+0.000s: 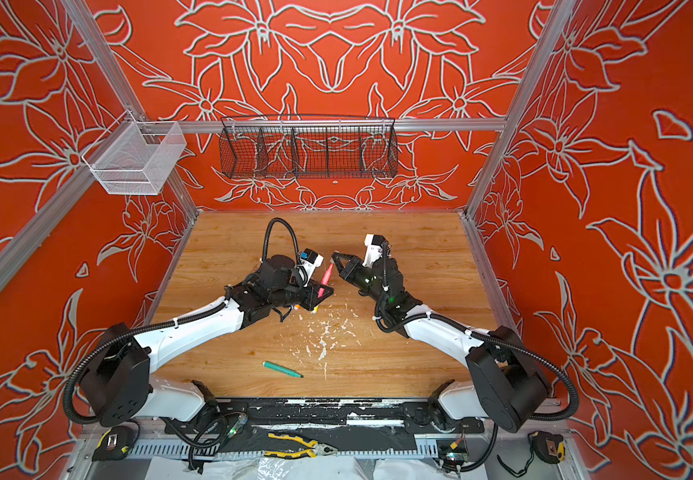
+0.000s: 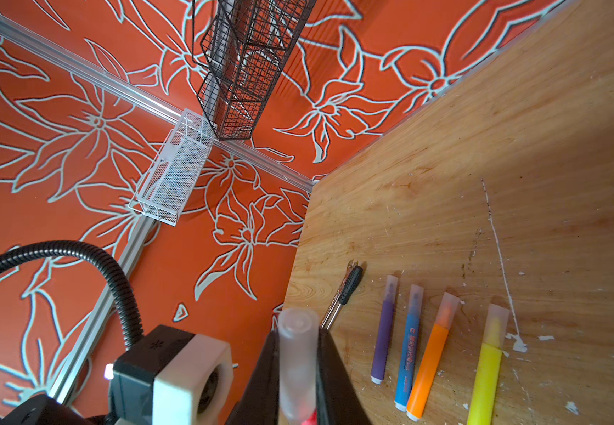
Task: Insert the pens into the pen caps
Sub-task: 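Align the cap over the pink marker tip held upright by the left gripper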
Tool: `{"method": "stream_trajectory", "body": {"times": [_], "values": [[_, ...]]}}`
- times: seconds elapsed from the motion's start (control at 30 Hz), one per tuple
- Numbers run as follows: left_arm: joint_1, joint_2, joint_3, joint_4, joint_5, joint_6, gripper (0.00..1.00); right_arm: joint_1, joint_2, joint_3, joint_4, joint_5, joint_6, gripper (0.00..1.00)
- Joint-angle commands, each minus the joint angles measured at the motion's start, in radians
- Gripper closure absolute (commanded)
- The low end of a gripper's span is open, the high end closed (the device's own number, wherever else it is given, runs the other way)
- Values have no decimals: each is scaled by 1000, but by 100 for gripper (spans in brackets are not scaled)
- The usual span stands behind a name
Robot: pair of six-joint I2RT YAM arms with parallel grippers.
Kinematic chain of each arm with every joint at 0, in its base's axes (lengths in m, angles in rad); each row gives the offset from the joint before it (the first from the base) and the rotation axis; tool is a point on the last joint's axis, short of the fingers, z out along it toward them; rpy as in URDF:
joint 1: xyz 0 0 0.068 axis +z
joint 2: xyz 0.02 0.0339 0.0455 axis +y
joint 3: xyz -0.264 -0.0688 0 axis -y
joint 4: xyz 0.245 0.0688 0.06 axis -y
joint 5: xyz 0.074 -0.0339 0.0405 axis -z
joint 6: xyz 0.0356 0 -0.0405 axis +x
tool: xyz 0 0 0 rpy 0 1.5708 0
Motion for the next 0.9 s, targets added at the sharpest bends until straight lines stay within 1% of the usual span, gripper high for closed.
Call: {"method": "stream_trajectory", "body": {"times": [0.0, 0.3, 0.57, 0.6, 0.67, 0.73, 0.8, 0.87], "values": [[-2, -4, 5, 33, 0, 9, 100, 19, -24, -17, -43, 10, -4, 97], [-2, 5, 12, 25, -9, 9, 100, 33, -36, -18, -63, 8, -19, 97], [-2, -2, 5, 27, -29, 6, 100, 87, -92, -87, -44, 36, -5, 96], [-2, -1, 4, 28, -29, 6, 100, 93, -98, -94, -42, 40, -5, 93], [-1, -3, 5, 28, -26, 6, 100, 99, -110, -94, -56, 47, -13, 79], [-2, -4, 5, 29, -23, 5, 100, 101, -126, -80, -113, 63, -26, 68], [-2, -6, 3, 30, -22, 8, 100, 100, -145, -68, -160, 87, -39, 62], [-2, -9, 2, 31, -19, 9, 100, 101, -165, -61, -198, 126, -39, 60]]}}
